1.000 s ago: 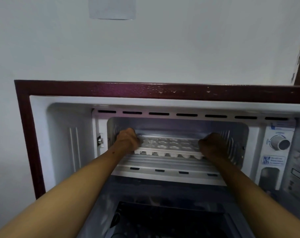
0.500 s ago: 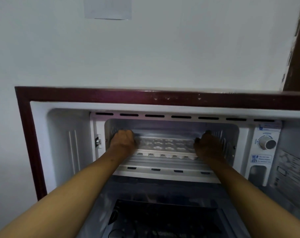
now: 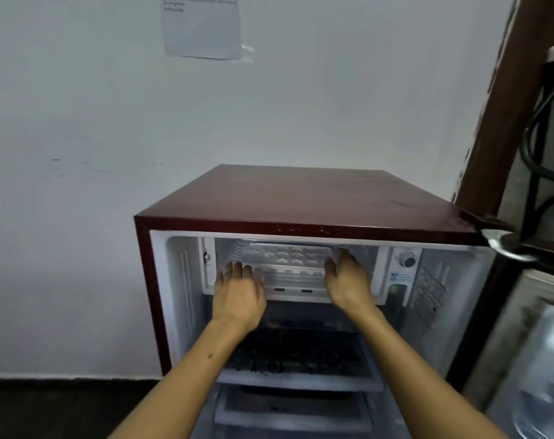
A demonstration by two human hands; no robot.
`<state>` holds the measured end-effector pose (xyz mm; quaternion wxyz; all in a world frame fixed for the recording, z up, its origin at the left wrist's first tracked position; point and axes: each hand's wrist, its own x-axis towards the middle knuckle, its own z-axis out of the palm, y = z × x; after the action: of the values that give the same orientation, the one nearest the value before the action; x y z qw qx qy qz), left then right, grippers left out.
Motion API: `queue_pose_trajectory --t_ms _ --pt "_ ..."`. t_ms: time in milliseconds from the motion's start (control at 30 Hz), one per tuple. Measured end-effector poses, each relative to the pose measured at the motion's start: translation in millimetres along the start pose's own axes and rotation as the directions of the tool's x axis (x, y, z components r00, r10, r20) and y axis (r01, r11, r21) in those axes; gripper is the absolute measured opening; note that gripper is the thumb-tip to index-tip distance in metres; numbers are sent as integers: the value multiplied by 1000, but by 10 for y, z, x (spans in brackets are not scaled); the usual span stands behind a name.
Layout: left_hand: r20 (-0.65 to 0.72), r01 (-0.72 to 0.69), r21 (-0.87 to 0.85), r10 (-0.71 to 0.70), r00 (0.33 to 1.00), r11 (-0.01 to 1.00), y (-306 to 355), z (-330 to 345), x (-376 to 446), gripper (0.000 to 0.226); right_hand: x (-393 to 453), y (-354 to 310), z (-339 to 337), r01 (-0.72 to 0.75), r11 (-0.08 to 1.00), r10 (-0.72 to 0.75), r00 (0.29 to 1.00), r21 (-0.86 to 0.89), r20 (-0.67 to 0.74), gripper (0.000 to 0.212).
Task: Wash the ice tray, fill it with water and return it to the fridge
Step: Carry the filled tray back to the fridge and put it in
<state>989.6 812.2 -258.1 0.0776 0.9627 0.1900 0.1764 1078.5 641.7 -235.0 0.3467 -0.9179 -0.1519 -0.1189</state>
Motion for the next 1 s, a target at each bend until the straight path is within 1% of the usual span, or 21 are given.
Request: queue_pose_trajectory --t_ms 67,167,300,400,567,733,833,1000 --pt "-14 -2 -35 2 1000 999 17 -124 -281 51 -275 -67 -94 33 999 -32 999 28 -16 42" --pt "-18 -26 -88 25 1000 996 55 -361 -723 51 -710 -168 -252 76 997 -76 997 12 -9 39" --pt "-37 -54 -107 51 998 993 136 -668 -1185 53 -1232 -284 -433 69 997 -70 997 44 18 36" --pt "-53 -89 -114 83 995 990 182 -890 -1494 54 -1592 -359 -571 59 996 -59 998 64 -1 35" --pt "-64 -135 -141 127 990 981 255 -1096 -1932 52 -2050 -409 -710 46 996 -44 999 80 -20 41" --pt "-72 -172 -180 162 984 968 275 -1222 -2333 51 -2440 -450 -889 55 994 -47 995 96 -87 41" --pt "-105 -199 -223 179 978 954 309 -1273 -2572 50 -2666 -452 -1043 65 993 -51 989 99 -137 42" --pt "-123 -231 -269 205 971 935 449 -1336 -2963 49 -3013 -325 -1321 72 995 -56 979 74 -197 43"
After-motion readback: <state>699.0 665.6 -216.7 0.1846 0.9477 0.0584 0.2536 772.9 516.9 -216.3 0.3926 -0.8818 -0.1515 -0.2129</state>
